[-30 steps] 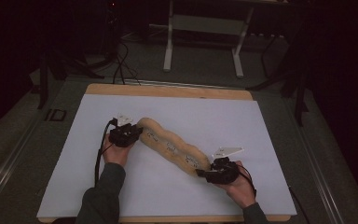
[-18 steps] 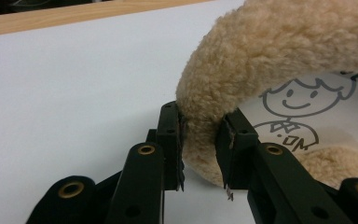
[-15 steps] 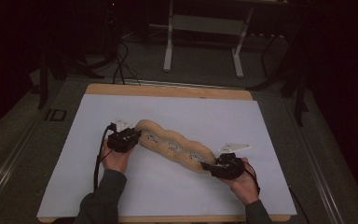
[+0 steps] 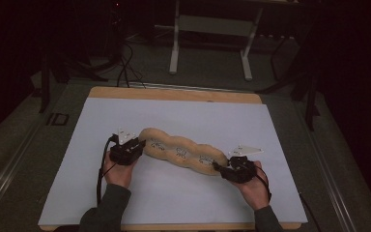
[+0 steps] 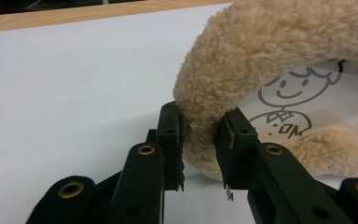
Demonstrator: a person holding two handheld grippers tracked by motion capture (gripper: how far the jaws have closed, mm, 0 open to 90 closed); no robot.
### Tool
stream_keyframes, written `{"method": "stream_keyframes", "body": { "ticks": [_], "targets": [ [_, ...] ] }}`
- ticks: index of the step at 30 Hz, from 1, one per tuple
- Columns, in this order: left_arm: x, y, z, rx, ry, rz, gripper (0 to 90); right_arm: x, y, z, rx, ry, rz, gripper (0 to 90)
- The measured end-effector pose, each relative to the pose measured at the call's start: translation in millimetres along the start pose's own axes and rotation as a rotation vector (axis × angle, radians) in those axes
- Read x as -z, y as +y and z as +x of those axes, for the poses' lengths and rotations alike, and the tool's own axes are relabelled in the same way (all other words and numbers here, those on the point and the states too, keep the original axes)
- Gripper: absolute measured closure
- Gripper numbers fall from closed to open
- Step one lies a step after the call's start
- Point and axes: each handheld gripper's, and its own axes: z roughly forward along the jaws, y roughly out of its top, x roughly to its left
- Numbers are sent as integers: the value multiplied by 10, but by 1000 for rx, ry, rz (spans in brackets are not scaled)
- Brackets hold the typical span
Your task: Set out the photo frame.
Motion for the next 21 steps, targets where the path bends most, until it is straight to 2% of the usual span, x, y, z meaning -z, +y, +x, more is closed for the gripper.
{"method": "stream_keyframes", "body": {
  "ticks": [8,14,21],
  "targets": [
    [62,-41,-21,7,18,-14,732,-12,43,-30,4,-13,-9,638],
    [132,-65,-56,-13,45,-24,732,-39,58,-52,13,-16,-23,625],
    [129,-99,-108,-19,61,-15,731,-89,49,-122,4,-13,-18,607]
  ]
}}
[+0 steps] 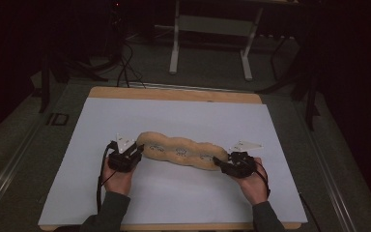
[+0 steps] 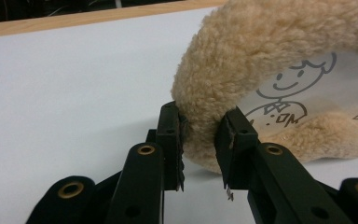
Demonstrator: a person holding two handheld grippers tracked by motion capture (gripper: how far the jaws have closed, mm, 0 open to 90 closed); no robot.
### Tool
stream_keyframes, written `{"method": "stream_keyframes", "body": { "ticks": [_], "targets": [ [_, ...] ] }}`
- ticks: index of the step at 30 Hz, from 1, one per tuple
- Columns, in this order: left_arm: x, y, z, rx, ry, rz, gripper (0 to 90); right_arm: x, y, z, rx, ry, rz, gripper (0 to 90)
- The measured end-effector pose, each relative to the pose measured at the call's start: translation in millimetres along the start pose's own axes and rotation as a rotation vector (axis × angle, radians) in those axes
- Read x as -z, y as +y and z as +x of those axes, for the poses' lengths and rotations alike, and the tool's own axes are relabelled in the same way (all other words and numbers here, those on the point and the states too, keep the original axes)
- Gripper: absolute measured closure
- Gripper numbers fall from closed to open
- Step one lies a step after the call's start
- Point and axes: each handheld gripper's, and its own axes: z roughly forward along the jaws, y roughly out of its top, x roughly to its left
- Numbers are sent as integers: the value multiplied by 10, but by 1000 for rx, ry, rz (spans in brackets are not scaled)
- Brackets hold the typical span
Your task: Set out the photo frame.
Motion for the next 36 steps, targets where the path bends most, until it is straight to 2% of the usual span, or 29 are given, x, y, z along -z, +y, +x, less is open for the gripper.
{"method": "stream_keyframes", "body": {
  "ticks": [16,19,24,28,36],
  "targets": [
    [44,-81,-108,-29,27,24,728,-125,-57,-131,-58,4,21,564],
    [59,-89,-113,-20,24,26,727,-137,-65,-148,-68,11,17,557],
    [104,-97,-119,-12,16,32,724,-141,-77,-214,-114,60,2,545],
    [116,-116,-106,-1,7,44,723,-151,-74,-227,-117,66,-6,534],
    [103,-123,-76,18,-9,55,721,-114,-72,-275,-166,63,-37,505]
  ]
}}
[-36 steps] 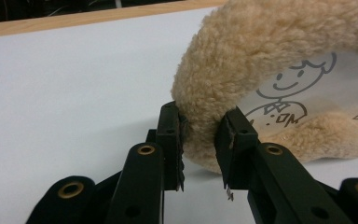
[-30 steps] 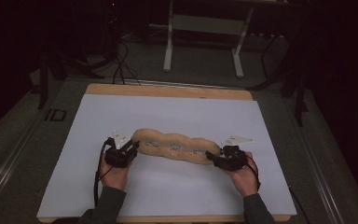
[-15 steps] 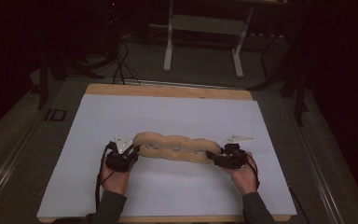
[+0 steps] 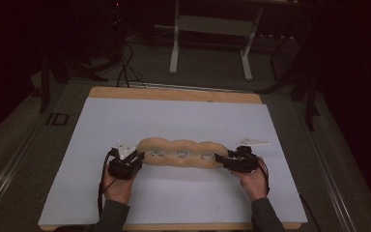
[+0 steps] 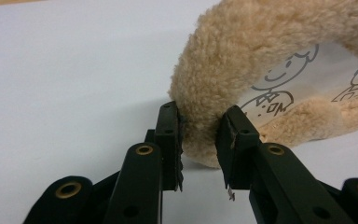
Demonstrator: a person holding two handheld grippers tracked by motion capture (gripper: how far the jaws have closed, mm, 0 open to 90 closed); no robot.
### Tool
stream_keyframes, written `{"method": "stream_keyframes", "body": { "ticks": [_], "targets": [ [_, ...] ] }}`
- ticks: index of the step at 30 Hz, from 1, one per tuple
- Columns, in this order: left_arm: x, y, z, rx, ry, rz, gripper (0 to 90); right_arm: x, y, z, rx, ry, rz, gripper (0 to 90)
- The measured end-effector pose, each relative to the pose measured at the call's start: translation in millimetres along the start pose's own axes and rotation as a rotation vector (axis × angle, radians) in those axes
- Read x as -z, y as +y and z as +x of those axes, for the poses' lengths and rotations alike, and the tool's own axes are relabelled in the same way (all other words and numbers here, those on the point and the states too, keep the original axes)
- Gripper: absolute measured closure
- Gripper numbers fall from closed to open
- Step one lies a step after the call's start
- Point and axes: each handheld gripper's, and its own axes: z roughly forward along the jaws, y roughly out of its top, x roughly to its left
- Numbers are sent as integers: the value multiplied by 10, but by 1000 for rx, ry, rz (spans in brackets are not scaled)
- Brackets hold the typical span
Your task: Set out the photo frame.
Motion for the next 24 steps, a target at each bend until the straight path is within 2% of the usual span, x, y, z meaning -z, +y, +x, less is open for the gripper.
{"method": "stream_keyframes", "body": {
  "ticks": [5,10,13,16,21,24],
  "targets": [
    [-7,12,17,10,-11,7,718,3,2,-9,-17,-9,-7,501],
    [-18,17,45,23,-29,7,712,-5,-1,-44,-49,-30,-18,426],
    [-19,17,54,30,-37,7,691,-7,-3,-50,-58,-38,-21,417],
    [-12,17,72,34,-51,14,681,-4,0,-40,-51,-77,-29,373],
    [-7,14,82,35,-59,25,690,7,3,-47,-71,-124,-39,357],
    [-1,14,81,33,-61,25,716,6,0,-49,-81,-127,-42,359]
  ]
}}
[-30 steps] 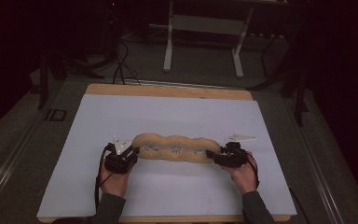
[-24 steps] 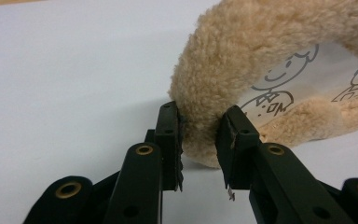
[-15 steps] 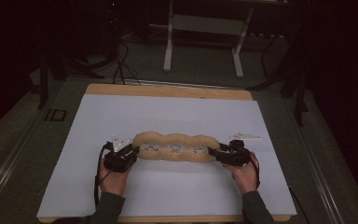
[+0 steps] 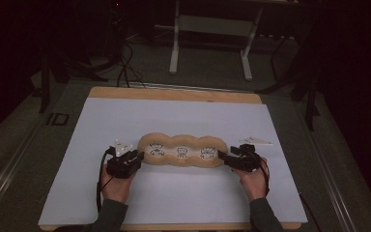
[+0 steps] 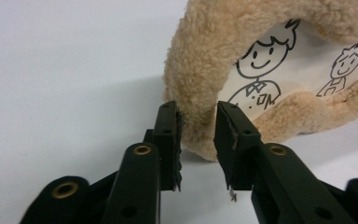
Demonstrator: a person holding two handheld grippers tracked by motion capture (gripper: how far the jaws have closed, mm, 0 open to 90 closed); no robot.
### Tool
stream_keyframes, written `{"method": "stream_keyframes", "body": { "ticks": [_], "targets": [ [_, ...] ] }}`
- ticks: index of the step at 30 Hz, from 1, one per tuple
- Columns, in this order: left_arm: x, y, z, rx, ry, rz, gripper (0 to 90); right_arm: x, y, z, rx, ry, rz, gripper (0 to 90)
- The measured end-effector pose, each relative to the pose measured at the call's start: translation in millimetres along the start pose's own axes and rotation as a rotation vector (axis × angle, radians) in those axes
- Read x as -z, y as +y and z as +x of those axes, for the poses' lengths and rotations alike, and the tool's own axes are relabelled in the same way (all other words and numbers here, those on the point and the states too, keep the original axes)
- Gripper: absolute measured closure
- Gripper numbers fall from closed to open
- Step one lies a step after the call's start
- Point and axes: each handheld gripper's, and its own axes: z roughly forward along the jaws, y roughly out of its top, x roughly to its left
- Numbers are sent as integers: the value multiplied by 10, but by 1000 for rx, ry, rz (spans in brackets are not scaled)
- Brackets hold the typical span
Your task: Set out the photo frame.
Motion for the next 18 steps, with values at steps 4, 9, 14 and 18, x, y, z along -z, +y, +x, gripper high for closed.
{"method": "stream_keyframes", "body": {
  "ticks": [4,9,14,18],
  "targets": [
    [7,0,9,4,-10,3,722,-5,2,3,-10,-10,-4,362],
    [20,-3,4,0,-16,4,729,-11,6,18,-9,-35,-14,369],
    [34,-9,-1,-1,-26,8,731,-27,14,21,-16,-56,-24,378],
    [41,-14,2,2,-34,10,727,-30,18,28,-15,-59,-26,393]
  ]
}}
